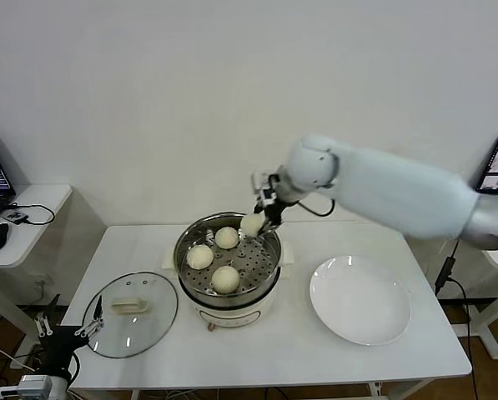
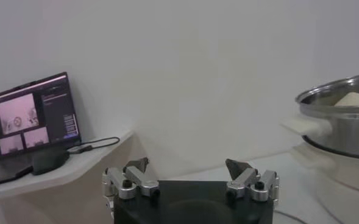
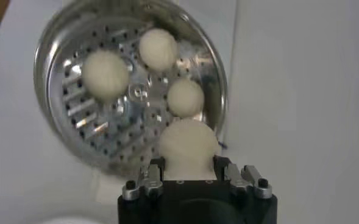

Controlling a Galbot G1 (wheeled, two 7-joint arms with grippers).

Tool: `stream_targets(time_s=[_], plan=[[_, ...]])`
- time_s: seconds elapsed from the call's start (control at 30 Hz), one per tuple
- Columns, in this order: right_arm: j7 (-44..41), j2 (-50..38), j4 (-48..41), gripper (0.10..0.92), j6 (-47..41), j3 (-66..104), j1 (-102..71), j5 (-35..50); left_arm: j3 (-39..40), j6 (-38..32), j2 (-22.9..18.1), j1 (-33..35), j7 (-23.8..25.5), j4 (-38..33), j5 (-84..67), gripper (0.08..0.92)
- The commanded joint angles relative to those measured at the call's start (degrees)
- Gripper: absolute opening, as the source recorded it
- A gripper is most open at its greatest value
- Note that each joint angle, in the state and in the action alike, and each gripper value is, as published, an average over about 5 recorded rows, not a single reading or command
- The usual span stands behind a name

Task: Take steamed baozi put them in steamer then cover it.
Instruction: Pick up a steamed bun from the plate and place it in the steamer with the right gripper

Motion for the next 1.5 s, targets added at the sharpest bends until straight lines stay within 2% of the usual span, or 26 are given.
stream_targets(time_s=[0.03,0.37,0.93,1.03,1.3,1.4,1.5], plan=[[3.4,6.8,-2.9,0.518,-4.0,-2.7,-5.2,1.0,0.1,0.0,-0.1,-0.1,0.0,0.1,0.0,0.823],[4.1,7.5,-6.0,0.517,-5.6,-1.8,-7.6,-2.4,0.1,0.0,-0.1,-0.3,0.0,0.4,-0.2,0.823],[4.8,6.1,-5.1,0.523,-7.4,-0.5,-8.6,-3.5,0.3,-0.1,-0.1,-0.5,0.0,0.6,-0.2,0.823],[5.1,5.0,-4.0,0.567,-7.8,0.0,-8.1,-3.3,0.2,-0.1,0.0,-0.5,0.0,0.6,-0.2,0.823],[5.7,-1.4,1.5,0.785,-8.2,3.7,-5.7,-0.7,-0.3,-0.1,0.2,-0.5,-0.1,0.7,-0.7,0.823],[7.6,-6.5,6.9,0.817,-8.3,6.6,-5.9,1.9,-0.4,-0.1,0.3,-0.6,-0.1,0.7,-0.8,0.823],[15.7,-12.0,13.2,0.822,-7.7,9.7,-7.6,7.8,-0.3,0.0,0.3,-0.9,-0.1,0.9,-0.9,0.823]])
